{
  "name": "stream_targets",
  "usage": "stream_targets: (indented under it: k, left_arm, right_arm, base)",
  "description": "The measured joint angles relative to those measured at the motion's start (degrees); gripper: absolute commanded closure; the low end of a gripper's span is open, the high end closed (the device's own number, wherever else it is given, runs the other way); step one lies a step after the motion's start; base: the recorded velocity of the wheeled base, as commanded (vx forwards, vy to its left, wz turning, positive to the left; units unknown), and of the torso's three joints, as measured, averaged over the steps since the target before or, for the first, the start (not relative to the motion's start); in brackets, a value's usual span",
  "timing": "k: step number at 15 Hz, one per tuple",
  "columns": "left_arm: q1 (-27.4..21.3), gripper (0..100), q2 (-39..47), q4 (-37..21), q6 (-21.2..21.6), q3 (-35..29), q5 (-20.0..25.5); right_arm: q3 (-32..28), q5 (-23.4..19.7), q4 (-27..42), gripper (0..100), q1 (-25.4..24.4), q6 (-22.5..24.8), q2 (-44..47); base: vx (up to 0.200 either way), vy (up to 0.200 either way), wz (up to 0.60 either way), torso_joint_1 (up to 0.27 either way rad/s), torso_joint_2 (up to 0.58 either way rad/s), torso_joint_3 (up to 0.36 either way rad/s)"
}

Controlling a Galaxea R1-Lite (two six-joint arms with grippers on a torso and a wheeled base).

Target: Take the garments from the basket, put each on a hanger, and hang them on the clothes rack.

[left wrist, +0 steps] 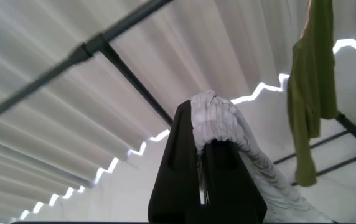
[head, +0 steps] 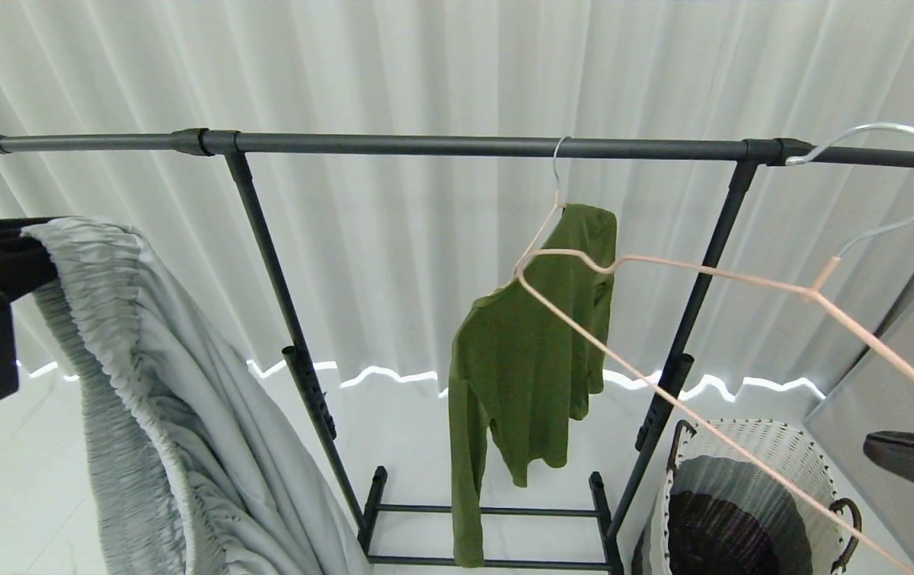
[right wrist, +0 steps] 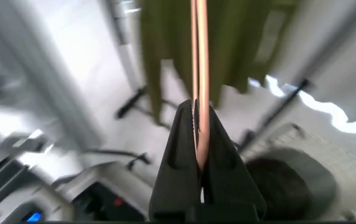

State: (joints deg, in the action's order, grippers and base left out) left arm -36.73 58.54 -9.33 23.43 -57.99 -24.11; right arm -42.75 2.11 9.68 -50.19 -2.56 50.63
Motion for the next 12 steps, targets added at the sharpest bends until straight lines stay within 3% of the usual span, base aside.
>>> stream_targets:
  k: [3, 7, 12]
  left_arm:
    - [0.7, 100, 2.5, -0.3, -6.0, 1.0, -0.3]
    - [4.8, 100, 6.6, -0.2, -7.0, 0.1, -0.3]
    - [6.5, 100, 8.9, -0.2, -9.7, -0.9, -0.2]
  right_arm:
    - [0.0, -0.1, -3.5, 100, -8.8, -2.6, 2.9]
    - [-0.1, 0.0, -9.3, 100, -18.7, -6.3, 7.1]
    - [-1.4, -0.1, -11.3, 100, -24.8, -8.3, 12.4]
  base:
    - [0.0, 0.0, 0.0, 0.0, 0.0, 0.0]
    - [0.0, 0.0, 0.0, 0.0, 0.0, 0.0]
    - [0.0, 0.0, 0.0, 0.0, 0.0, 0.0]
